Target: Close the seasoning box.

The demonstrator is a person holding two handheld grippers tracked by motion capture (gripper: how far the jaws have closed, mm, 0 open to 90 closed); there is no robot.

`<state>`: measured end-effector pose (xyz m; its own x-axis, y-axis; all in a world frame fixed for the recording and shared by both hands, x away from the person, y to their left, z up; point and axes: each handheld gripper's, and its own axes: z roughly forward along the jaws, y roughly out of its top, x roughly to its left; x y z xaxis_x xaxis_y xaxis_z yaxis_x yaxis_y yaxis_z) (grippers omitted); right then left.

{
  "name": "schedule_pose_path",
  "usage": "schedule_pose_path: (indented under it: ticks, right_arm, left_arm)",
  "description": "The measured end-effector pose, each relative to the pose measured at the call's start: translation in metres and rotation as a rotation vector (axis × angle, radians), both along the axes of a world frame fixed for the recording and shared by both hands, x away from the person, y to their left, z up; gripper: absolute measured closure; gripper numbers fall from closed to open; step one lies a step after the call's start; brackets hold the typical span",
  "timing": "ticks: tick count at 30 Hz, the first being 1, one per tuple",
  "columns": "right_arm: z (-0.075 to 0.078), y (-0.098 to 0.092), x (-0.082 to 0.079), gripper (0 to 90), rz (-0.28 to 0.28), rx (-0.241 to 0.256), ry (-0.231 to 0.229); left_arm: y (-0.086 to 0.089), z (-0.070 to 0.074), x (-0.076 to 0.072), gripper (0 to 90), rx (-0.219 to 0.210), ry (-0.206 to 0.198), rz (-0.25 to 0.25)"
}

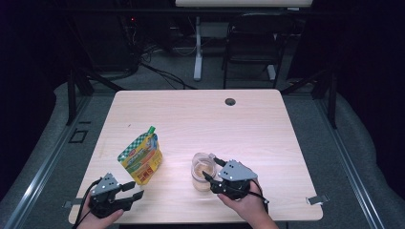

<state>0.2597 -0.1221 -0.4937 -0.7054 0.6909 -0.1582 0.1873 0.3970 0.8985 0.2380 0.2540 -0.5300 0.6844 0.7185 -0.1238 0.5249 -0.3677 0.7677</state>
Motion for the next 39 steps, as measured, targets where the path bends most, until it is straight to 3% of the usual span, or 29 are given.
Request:
schedule_pose_path:
  ticks: [13, 23, 28, 39]
  right_arm:
    - [-0.002, 0.001, -0.001, 43.2, 0.01, -0.008, -0.003]
    - [-0.007, 0.005, -0.004, 41.8, 0.017, -0.068, -0.033]
    - [-0.012, 0.008, -0.004, 42.6, 0.019, -0.1, -0.021]
    - [-0.014, 0.009, -0.004, 43.4, 0.023, -0.097, -0.006]
  left_arm:
    - [-0.018, -0.003, 0.004, 49.9, 0.012, -0.001, -0.054]
    - [-0.019, -0.009, 0.003, 49.7, 0.007, 0.005, -0.061]
    - [-0.02, -0.01, 0.004, 49.7, 0.007, -0.004, -0.066]
    - [-0.02, -0.013, 0.004, 49.5, 0.005, -0.006, -0.066]
